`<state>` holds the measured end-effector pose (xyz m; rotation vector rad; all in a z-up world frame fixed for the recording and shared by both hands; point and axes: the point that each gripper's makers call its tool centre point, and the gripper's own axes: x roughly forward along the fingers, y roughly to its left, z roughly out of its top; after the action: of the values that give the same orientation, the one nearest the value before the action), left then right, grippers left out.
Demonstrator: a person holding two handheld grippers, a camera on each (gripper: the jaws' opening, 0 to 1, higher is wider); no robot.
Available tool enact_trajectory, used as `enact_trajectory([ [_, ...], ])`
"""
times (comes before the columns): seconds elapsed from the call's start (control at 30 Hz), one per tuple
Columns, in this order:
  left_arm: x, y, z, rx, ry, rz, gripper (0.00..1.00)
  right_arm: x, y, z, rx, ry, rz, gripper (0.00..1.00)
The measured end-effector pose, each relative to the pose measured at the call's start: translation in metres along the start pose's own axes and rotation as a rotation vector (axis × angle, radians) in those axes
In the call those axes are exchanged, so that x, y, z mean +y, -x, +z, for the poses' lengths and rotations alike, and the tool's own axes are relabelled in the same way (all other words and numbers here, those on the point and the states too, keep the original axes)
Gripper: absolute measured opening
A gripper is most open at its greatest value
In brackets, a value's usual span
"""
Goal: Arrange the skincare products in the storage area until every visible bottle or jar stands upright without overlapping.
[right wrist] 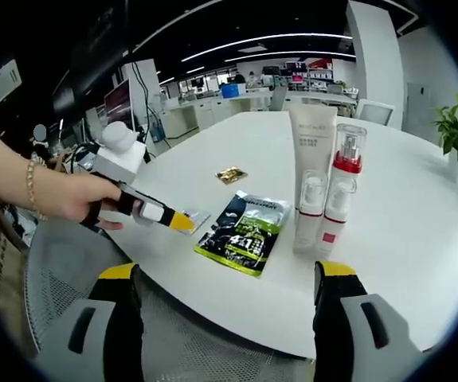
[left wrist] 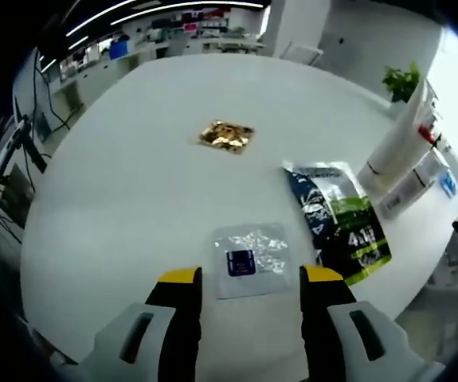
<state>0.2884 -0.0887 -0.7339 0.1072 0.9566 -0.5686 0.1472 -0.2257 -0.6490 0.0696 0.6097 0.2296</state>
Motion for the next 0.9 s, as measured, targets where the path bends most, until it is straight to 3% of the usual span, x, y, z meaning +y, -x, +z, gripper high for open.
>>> enact_trajectory([
  [0.5,0.019,0.031,0.003,-0.103,0.009,-0.054,0.76,0.002,-0.002,-0.006,0.037,0.024,0.003,0.9],
  [0.57,0.022,0.035,0.003,-0.111,0.034,-0.065,0.79,0.001,-0.002,-0.006,0.037,0.023,-0.003,0.9],
  [0.67,0.023,0.046,0.008,-0.141,0.134,-0.108,0.84,-0.001,-0.002,-0.007,0.039,0.022,-0.015,0.9],
  [0.8,0.027,0.059,0.012,-0.161,0.138,-0.136,0.86,-0.005,-0.001,-0.006,0.033,0.014,-0.041,0.9],
  [0.9,0.029,0.065,0.011,-0.169,0.096,-0.157,0.91,-0.008,-0.001,-0.005,0.026,0.008,-0.058,0.91],
])
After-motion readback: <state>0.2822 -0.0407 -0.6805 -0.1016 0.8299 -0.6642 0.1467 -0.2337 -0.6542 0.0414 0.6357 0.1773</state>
